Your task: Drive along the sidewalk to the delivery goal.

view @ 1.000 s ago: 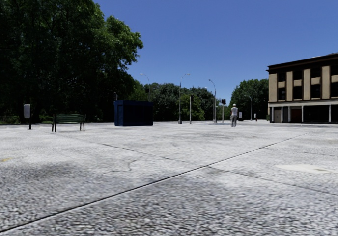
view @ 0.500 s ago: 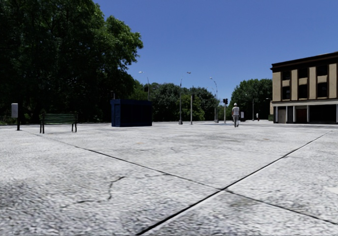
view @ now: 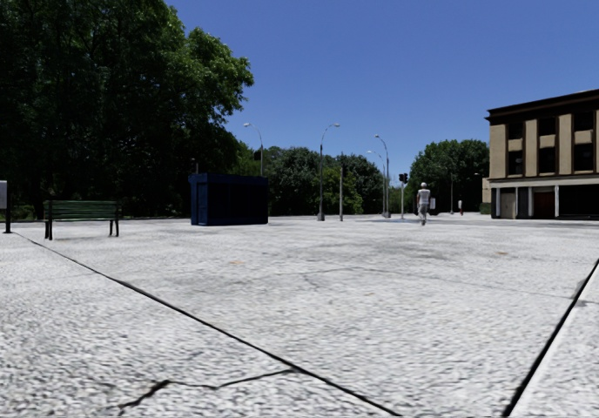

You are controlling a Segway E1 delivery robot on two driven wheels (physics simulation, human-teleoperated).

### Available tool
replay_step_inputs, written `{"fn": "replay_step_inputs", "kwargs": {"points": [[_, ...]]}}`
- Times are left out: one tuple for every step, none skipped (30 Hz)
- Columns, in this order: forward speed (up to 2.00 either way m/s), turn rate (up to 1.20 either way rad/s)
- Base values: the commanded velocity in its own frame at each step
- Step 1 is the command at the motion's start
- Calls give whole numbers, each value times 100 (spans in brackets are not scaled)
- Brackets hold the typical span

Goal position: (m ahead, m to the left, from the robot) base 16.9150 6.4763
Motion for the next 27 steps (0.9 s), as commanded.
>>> {"fn": "replay_step_inputs", "kwargs": {"points": [[200, 0], [200, 0], [200, 0], [200, 0], [200, 0], [200, 0], [200, 0], [200, 0], [200, 0], [200, 0], [200, 0], [200, 0], [200, 0], [200, 0], [200, 0], [200, 0], [200, 0], [200, 0], [200, 0], [200, 0], [200, 0], [200, 0], [200, 0], [200, 0], [200, 0], [200, 0], [200, 0]]}}
